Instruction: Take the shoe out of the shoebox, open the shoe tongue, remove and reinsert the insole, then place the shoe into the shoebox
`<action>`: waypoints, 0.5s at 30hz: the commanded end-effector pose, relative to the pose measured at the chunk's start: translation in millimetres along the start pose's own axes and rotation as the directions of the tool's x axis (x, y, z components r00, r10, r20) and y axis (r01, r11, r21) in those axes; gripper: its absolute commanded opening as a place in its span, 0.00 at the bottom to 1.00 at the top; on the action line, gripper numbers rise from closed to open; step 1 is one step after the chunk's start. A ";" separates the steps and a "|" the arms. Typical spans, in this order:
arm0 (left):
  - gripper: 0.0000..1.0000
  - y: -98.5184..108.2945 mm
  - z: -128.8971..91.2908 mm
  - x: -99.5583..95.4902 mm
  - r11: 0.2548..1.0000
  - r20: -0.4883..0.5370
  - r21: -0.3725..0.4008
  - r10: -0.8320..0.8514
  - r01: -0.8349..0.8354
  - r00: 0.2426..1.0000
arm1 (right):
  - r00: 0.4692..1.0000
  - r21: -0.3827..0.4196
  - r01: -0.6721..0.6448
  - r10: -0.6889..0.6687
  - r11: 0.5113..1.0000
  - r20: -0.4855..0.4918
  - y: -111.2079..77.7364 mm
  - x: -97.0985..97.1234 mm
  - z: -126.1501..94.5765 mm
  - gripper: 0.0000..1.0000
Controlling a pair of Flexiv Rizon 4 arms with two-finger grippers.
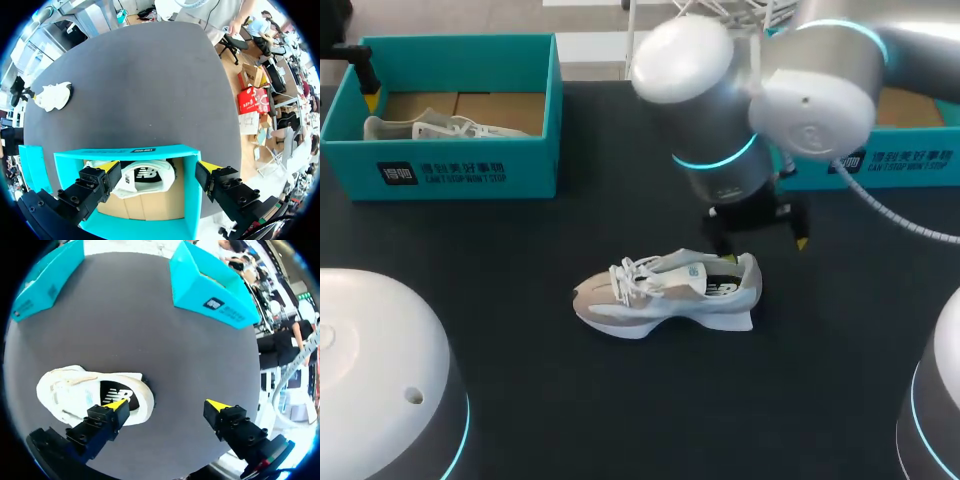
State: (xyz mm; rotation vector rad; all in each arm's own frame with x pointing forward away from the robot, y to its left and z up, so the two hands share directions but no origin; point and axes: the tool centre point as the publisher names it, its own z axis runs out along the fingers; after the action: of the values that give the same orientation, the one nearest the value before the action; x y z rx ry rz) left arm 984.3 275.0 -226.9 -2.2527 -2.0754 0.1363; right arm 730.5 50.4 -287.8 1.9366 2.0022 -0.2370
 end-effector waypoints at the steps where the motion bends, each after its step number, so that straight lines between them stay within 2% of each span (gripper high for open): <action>1: 1.00 -1.0 0.3 0.1 1.000 -0.001 -0.003 0.000 -0.001 1.000 | 0.951 -0.165 0.232 -0.260 0.958 -0.169 8.7 -46.1 -22.1 1.00; 5: 1.00 -1.0 0.3 0.1 1.000 -0.001 -0.003 0.000 -0.001 1.000 | 0.815 -0.257 0.488 -0.541 0.834 -0.209 31.0 -55.9 -34.3 1.00; 6: 1.00 -1.0 0.3 0.1 1.000 -0.001 -0.003 0.000 -0.001 1.000 | 0.775 -0.257 0.542 -0.594 0.800 -0.215 36.3 -57.4 -36.0 1.00; 7: 1.00 -1.0 0.3 0.1 1.000 -0.001 -0.003 0.000 -0.001 1.000 | 0.716 -0.268 0.611 -0.665 0.745 -0.213 40.9 -57.7 -37.1 1.00; 8: 1.00 -1.0 0.3 0.1 1.000 -0.001 -0.003 0.000 -0.001 1.000 | 0.656 -0.243 0.683 -0.725 0.689 -0.209 44.0 -58.7 -37.5 1.00; 15: 1.00 -1.0 0.3 0.1 1.000 -0.001 -0.003 0.000 -0.001 1.000 | 0.656 -0.243 0.683 -0.725 0.689 -0.209 44.0 -58.7 -37.5 1.00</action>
State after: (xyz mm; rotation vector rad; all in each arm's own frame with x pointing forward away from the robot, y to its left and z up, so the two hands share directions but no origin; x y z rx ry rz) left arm 984.3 275.0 -226.8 -2.2527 -2.0755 0.1363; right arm 770.7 21.8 -225.3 1.3971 2.4679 -0.0939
